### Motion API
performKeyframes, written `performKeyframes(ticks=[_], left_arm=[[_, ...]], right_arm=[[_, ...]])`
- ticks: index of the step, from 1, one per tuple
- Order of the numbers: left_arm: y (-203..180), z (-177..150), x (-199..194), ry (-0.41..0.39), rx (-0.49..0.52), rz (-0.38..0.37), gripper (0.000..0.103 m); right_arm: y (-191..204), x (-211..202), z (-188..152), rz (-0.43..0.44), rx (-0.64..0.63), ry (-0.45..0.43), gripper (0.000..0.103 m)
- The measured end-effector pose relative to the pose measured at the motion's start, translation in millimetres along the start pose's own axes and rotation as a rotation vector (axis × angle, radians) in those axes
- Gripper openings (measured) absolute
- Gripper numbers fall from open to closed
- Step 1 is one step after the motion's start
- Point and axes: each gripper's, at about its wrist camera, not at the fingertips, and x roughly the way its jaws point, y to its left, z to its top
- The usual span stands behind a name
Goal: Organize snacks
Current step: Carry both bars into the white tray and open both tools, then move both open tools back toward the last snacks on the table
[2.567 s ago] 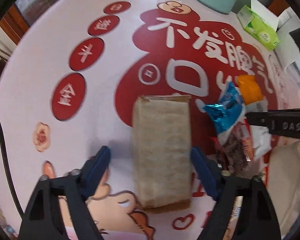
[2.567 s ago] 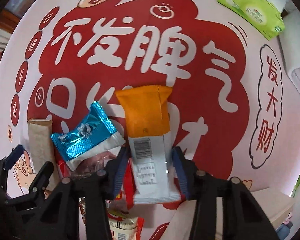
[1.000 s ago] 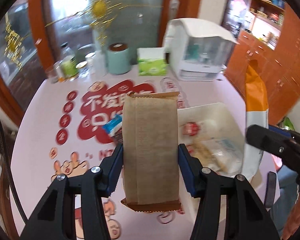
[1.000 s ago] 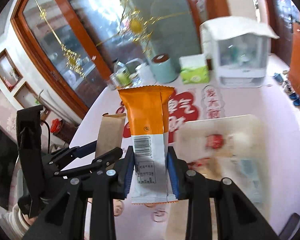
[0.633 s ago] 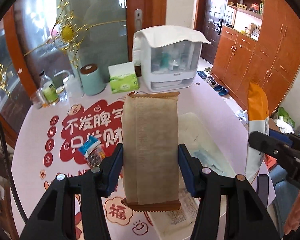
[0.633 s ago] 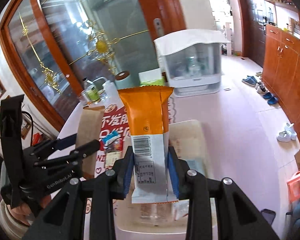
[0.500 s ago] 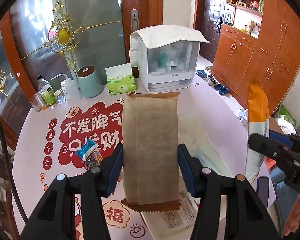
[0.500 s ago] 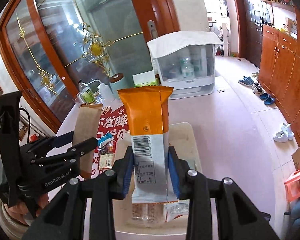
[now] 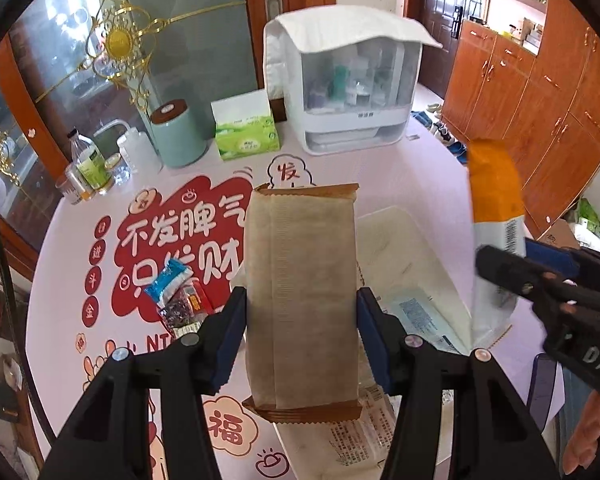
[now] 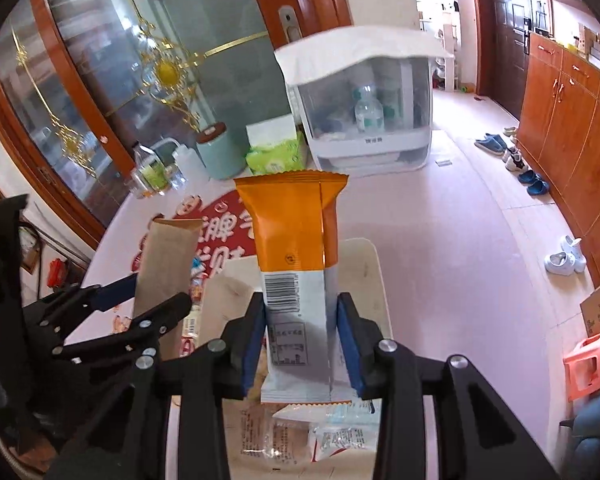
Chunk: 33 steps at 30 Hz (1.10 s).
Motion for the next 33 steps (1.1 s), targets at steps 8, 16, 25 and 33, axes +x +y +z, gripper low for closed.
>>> performKeyframes(ticks=[8,16,25,33], left_arm=[[10.9,-4.5,6.8,-0.013,-0.005,0.050,0.087],[19.6,-10.2,2.6,-0.019,-0.011,0.068,0.087],[24.6,-20.5,-12.8,-0.031,-0.023,0.047,0.087],[32.1,-47.5,-25.2,-0.025,-0.028,0.029,0.087]], right_arm=[[5.8,41.4,-3.6,-0.040,-0.018,0.089,0.045],[15.8,35.4,-10.3,-0.024,-0.025,0.071,0.047],[20.3,18.5,-20.0,-0.051,-0.033,0.036,0.047],[24.0,9.7,-37.4,-0.068,-0.024,0.032,0.047]])
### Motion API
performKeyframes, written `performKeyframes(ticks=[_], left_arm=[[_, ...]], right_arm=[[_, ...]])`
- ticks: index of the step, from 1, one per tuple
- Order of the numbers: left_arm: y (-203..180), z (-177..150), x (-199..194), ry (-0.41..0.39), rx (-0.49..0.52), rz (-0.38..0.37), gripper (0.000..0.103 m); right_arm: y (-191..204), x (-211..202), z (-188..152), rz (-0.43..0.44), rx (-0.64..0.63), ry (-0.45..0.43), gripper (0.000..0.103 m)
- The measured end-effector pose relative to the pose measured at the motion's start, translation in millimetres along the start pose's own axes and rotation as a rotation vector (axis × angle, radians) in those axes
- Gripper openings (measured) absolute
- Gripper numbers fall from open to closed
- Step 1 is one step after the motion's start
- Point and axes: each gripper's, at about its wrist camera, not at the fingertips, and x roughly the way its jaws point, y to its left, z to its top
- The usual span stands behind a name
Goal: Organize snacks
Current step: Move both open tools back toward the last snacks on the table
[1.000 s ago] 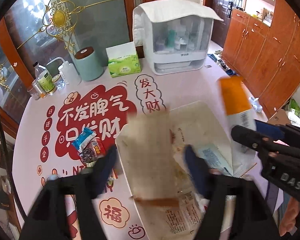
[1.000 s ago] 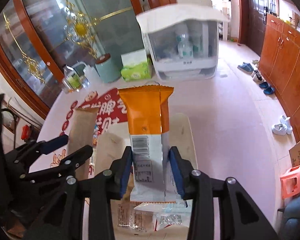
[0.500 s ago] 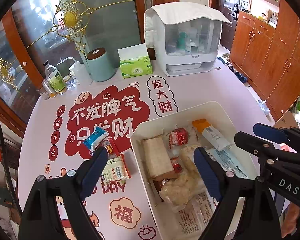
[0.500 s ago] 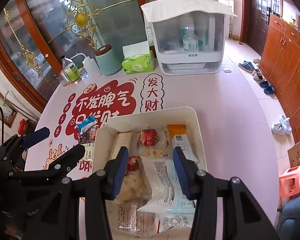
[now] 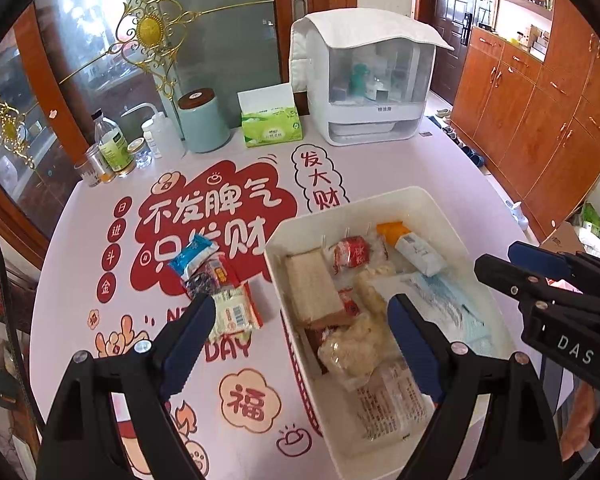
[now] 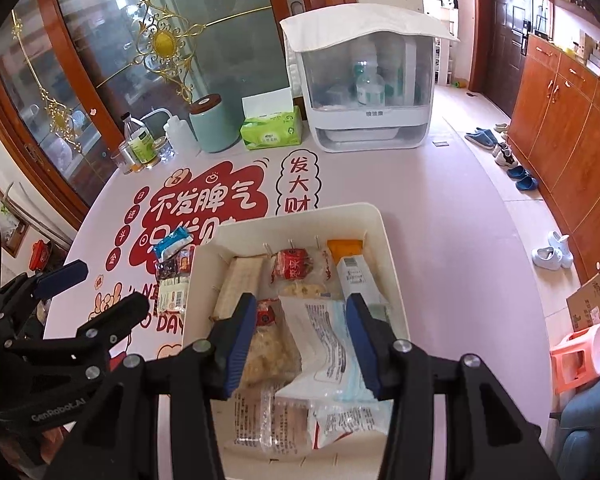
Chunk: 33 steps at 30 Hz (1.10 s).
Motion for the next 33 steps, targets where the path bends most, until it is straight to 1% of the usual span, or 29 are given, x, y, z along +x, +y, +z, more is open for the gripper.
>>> performKeyframes(ticks=[4,8,12,14,17,21,24,28,31,32,33], left_arm=[[10.9,-21.1,-6.2,0.012,0.000,-0.002,0.087],[32.7,-44.8,-14.4,0.030,0.000,0.016,0.087],[59.2,-61.8,-23.1,0.041,0.019,0.066,0.087],[79.0,-68.3,-29.0,0.042,0.030,0.107,0.087],[109.0,-69.1,-37.2,0.038,0.040,0.160,0.087],[147.2,-58.4,-48.7,0.022,0.060,0.226,0.087],[174.6,-41.8,-58.4,0.003,0.114,0.271,0.087],[199.9,-7.9,-69.4,-0.030,0.233,0.314,0.087],[217.9,23.2,-79.4,-0.082,0.323,0.354,0.087],[224.7,34.0,-82.2,-0.102,0.352,0.356,0.088],[229.7,42.6,-83.6,-0.117,0.378,0.356,0.092]], right_arm=[[6.2,-2.0,-17.7,-0.006,-0.001,0.006,0.047],[16.4,-2.6,-37.1,-0.006,-0.015,0.019,0.047],[28.5,-5.9,-55.8,-0.011,-0.035,0.023,0.047],[35.2,-7.6,-63.9,-0.013,-0.045,0.028,0.047],[47.2,-10.6,-68.0,-0.005,-0.067,0.032,0.047],[65.9,-12.3,-63.5,0.018,-0.091,0.023,0.047],[83.6,-9.1,-58.3,0.033,-0.101,0.020,0.047],[106.8,-1.9,-48.8,0.050,-0.104,0.031,0.047],[123.4,1.1,-37.7,0.058,-0.097,0.031,0.047],[130.7,1.3,-31.6,0.058,-0.093,0.026,0.047],[135.7,1.2,-27.8,0.058,-0.091,0.021,0.047]])
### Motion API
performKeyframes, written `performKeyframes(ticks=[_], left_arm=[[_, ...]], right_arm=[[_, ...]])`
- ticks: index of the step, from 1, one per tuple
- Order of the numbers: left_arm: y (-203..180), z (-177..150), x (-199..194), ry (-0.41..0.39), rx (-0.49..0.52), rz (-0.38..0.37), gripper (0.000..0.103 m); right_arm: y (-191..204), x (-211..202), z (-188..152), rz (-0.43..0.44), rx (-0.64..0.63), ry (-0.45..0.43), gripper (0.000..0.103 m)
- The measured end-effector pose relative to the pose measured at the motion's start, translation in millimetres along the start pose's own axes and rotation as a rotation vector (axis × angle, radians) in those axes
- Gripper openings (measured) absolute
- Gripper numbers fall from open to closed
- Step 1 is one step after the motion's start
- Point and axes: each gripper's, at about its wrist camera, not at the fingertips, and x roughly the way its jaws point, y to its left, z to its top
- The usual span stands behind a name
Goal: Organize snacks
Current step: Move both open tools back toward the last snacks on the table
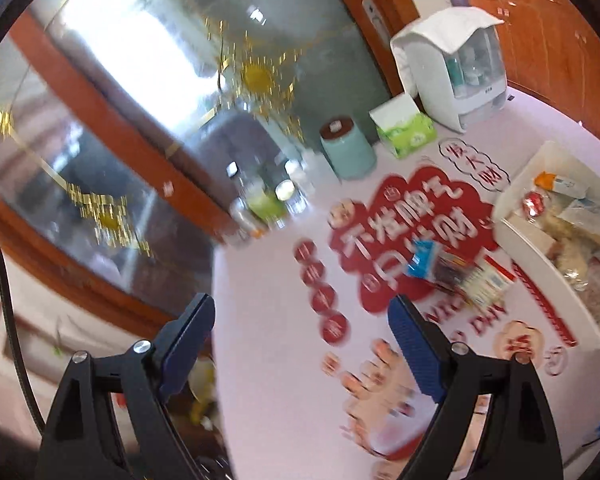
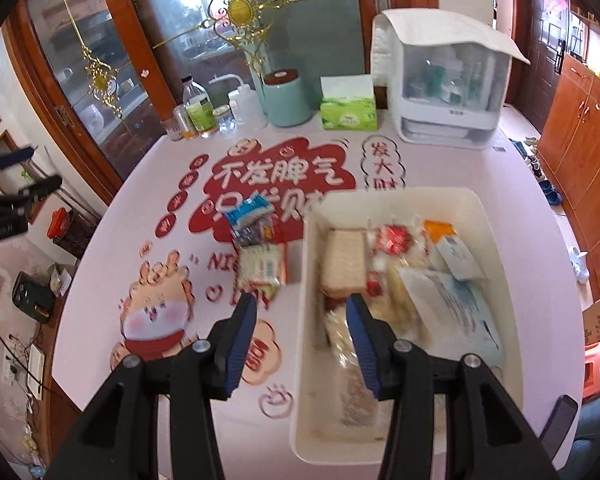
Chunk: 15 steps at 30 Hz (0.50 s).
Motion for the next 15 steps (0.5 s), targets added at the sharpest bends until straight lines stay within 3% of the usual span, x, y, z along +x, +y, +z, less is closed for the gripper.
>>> performKeyframes(ticks=[4,7,11,15], left_arm=[[17.5,17.7,19.7,-0.067,0.102,-0.013,0.094],[13.5,26.7,48.5,-0.085,0.184,-0.068,0.094],[-9.7,29.7,103.4,-0.076,0.302,-0.180,0.094],[-44.8,27.0,165.1,-0.015,0.377,-0.272,0.094]], right_arm=[[25.5,4.2,23.0,-0.013,0.003,-0.023,0.048],[44.2,10.5,36.3,-0.038,0.015,-0.039,0.054],[67.2,33.3,45.7,-0.051,0.042,-0.051,0.058],[82.4,70.8,42.7,-0.075,0.062,-0.044,0.058]])
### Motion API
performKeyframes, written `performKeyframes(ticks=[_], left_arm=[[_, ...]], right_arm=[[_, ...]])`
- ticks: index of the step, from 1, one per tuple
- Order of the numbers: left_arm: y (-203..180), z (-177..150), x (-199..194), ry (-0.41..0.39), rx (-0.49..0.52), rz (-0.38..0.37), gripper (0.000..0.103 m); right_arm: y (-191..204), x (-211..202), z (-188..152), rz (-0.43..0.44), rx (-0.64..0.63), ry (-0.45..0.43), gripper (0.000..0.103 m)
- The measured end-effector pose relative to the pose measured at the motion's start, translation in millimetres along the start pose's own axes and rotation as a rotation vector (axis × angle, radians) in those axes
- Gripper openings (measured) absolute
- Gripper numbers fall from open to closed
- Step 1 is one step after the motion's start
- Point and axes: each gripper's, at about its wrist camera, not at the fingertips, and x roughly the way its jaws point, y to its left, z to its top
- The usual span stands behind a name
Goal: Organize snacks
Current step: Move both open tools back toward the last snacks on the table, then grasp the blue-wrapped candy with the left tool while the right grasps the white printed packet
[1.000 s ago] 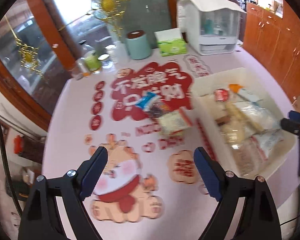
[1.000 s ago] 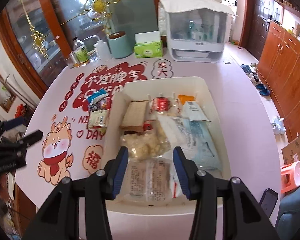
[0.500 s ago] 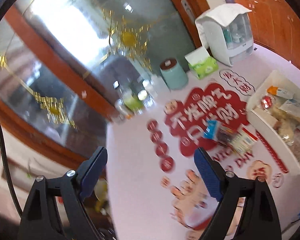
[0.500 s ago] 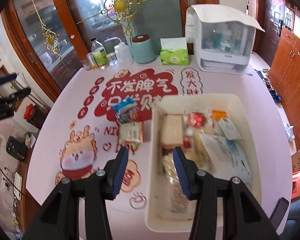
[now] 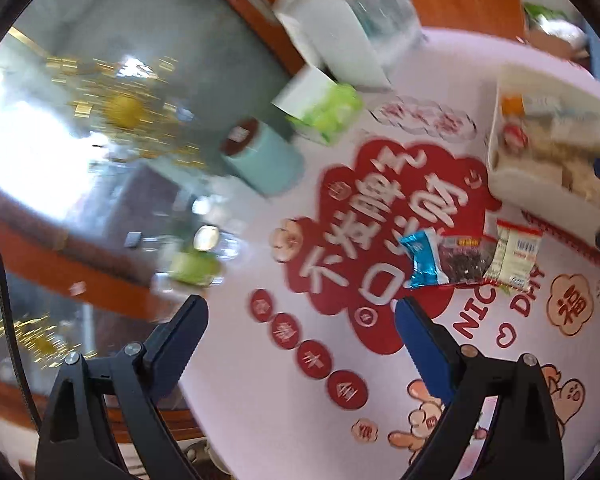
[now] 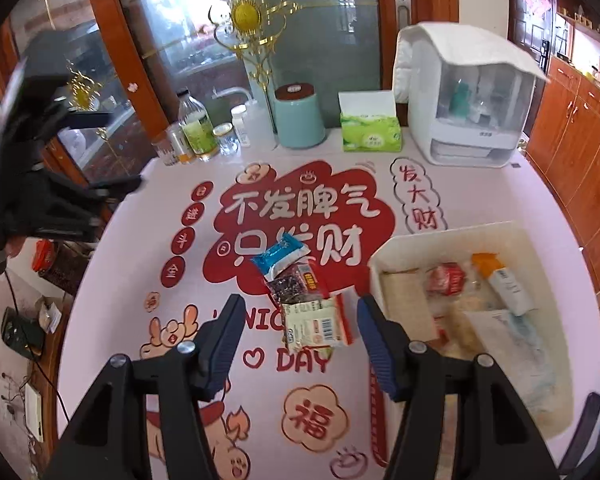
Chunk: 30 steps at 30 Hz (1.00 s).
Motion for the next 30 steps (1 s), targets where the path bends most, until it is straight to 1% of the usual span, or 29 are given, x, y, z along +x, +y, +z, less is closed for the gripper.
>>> performKeyframes(ticks=[2,3,5,6,8,11,13,17,20,22,23,25,27,28,29,30], left_arm=[[-9.6,5.1,41.4,0.035,0.005,-0.063,0.094],[-13.6,4.7,54.4,0.045,-0.001,-0.087,0.094],[-24.6,8.3,88.5,0.063,-0.027,-0.159,0.094],[-30.0,8.4,98.9,0.066,-0.037,-0.182,0.094],[-42.2,12.0,125.4,0.078,-0.069,-0.254,0.094],[-60.1,15.7,156.4,0.102,-0.106,-0.326,0.094],[-69.5,18.6,169.2,0.113,-0.118,-0.355,0.094],[-82.6,20.5,188.8,0.130,-0.149,-0.393,0.092],[-82.0,18.9,194.4,0.146,-0.179,-0.421,0.087],[-81.2,16.4,198.3,0.152,-0.204,-0.440,0.080],[-80.2,15.4,200.2,0.153,-0.217,-0.451,0.077],[-78.6,14.1,204.9,0.166,-0.238,-0.472,0.070],[-76.9,13.4,212.6,0.192,-0.266,-0.493,0.064],[-76.4,13.4,212.6,0.185,-0.273,-0.491,0.064],[-75.7,13.3,214.2,0.185,-0.275,-0.491,0.064],[-76.2,13.1,215.0,0.186,-0.278,-0.490,0.064]], right_arm=[[4.8,22.0,-7.9,0.001,0.018,0.017,0.058],[6.3,32.6,-12.8,0.008,0.030,0.028,0.058],[6.9,53.5,-24.1,0.033,0.058,0.046,0.058],[6.5,61.4,-28.3,0.042,0.064,0.052,0.058],[6.9,77.1,-35.7,0.033,0.065,0.065,0.058],[2.6,98.9,-43.6,0.004,0.080,0.081,0.058],[-0.5,108.9,-45.1,0.000,0.098,0.088,0.058],[-1.9,128.0,-45.2,-0.061,0.092,0.089,0.058],[-0.6,141.5,-46.3,-0.094,0.068,0.099,0.058],[-1.1,149.4,-48.1,-0.111,0.056,0.110,0.058],[-1.2,152.1,-49.2,-0.122,0.051,0.105,0.060],[-2.4,153.5,-48.5,-0.126,0.048,0.095,0.062],[-3.8,155.5,-46.8,-0.121,0.049,0.094,0.062],[-4.0,156.2,-46.1,-0.119,0.048,0.095,0.063],[-4.2,156.8,-45.6,-0.110,0.045,0.096,0.067],[-3.4,157.0,-45.7,-0.100,0.041,0.101,0.069]])
